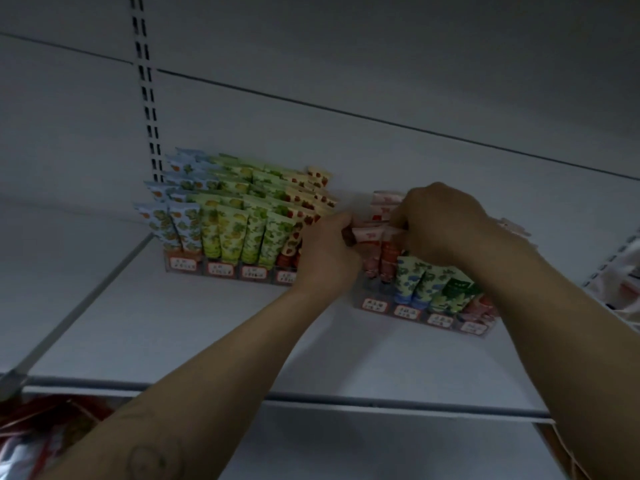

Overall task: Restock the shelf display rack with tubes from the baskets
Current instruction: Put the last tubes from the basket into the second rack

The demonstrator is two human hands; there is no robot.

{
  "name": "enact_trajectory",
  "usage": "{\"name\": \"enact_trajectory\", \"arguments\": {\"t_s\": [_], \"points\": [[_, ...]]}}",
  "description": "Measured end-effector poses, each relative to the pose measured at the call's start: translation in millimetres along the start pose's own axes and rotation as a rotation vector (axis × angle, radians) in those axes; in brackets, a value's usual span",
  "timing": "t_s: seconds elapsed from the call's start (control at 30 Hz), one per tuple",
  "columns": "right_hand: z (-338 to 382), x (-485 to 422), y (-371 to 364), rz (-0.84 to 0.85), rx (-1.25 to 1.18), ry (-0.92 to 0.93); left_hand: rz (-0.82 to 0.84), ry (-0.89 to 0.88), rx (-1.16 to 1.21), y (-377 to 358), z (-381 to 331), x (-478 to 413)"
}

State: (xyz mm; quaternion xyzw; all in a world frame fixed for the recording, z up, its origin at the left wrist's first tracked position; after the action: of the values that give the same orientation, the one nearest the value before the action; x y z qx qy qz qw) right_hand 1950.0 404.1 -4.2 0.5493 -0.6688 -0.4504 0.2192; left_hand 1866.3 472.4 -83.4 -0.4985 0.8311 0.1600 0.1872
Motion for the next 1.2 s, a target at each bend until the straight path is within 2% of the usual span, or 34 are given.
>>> {"name": "enact_trajectory", "arguments": {"t_s": [0.23,0.4,0.73,1.2], "points": [[15.9,-3.2,9.1,-0.002,0.168,0.153,0.054,-0.060,-0.048,-3.6,-4.4,3.7],[19.4,0.1,9.9,-0.034,0.271,0.185,0.095,-0.101,-0.102,-2.2,-8.7,1.1],[19.7,-11.5,10.2,0.103,0.155,0.194,0.116,-0.095,-0.081,-0.1,-5.5,1.6],[12.2,-7.1,3.6,0.139,0.077,0.234,0.104,-0.111,-0.095,-1.7,-10.0,-2.6]]}}
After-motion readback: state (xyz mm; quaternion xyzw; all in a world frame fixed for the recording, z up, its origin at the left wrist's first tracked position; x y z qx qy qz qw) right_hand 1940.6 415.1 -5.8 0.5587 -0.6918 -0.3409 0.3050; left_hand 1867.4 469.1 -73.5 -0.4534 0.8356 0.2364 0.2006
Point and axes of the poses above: each hand's wrist, its own x-axis away from the middle knuckle, its own y-axis out of the back of the hand, z = x × y, the point moved 8 cm from there along -x, towards the middle knuckle, and after that the axes turned 11 degrees about x, right-handed, at the moved point
